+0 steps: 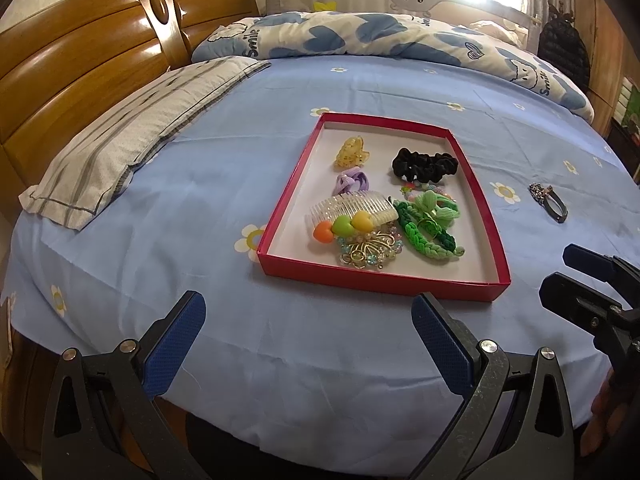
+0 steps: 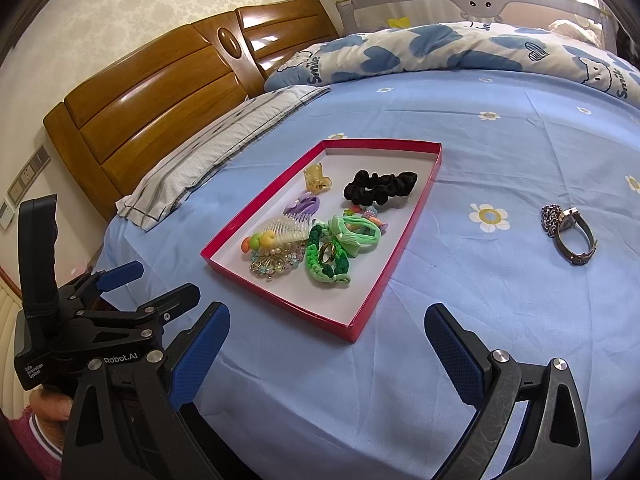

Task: Organize jewelry

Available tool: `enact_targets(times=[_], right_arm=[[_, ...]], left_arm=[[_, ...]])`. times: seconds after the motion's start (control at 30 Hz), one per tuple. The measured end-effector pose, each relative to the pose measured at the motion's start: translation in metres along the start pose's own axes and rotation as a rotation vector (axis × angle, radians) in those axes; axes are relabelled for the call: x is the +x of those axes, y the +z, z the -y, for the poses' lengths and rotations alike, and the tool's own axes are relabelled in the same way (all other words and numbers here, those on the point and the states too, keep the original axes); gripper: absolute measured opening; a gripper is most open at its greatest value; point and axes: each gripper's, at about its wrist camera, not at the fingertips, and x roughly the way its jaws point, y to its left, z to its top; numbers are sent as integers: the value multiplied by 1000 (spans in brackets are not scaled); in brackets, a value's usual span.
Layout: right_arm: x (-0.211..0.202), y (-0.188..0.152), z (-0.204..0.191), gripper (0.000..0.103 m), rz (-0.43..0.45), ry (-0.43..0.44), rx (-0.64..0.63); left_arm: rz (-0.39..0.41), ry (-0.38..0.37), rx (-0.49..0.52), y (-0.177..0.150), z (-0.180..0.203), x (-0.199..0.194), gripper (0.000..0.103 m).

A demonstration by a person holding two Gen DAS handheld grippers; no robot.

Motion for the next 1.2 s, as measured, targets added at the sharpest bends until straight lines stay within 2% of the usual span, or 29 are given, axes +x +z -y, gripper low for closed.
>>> enact_targets(times=[1.2], right_arm=[[0, 1, 3, 99, -4, 1, 7]], left_arm=[[-3, -3, 3, 0, 3, 1, 103]])
